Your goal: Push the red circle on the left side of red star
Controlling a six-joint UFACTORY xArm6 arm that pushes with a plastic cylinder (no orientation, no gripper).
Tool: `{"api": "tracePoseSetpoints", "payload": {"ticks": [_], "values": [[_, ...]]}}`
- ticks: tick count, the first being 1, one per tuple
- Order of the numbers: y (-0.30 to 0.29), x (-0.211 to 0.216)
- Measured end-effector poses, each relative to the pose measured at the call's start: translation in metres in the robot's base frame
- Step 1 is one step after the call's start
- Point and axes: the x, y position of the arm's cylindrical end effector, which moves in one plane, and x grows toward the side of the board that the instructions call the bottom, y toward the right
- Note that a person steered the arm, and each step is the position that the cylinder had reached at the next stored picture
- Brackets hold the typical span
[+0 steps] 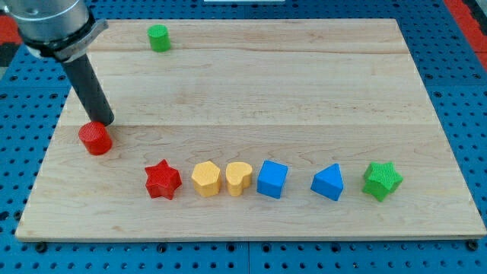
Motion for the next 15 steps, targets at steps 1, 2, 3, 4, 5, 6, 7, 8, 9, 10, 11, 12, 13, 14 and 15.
{"api": "tracePoseSetpoints", "payload": {"ticks": [1, 2, 3, 4, 5, 6, 7, 8, 9, 10, 11, 12, 13, 14, 15], "values": [[-0.002, 0.011], [0.004, 0.027], [0.006, 0.041], [-0.026, 0.031], [-0.038, 0.043], [-0.015, 0.048], [0.012, 0.051], [0.022, 0.051], [-0.019, 0.056], [-0.038, 0.074], [-0.024, 0.083], [-0.011, 0.083], [0.001, 0.083], [0.016, 0.084], [0.013, 0.084]]}}
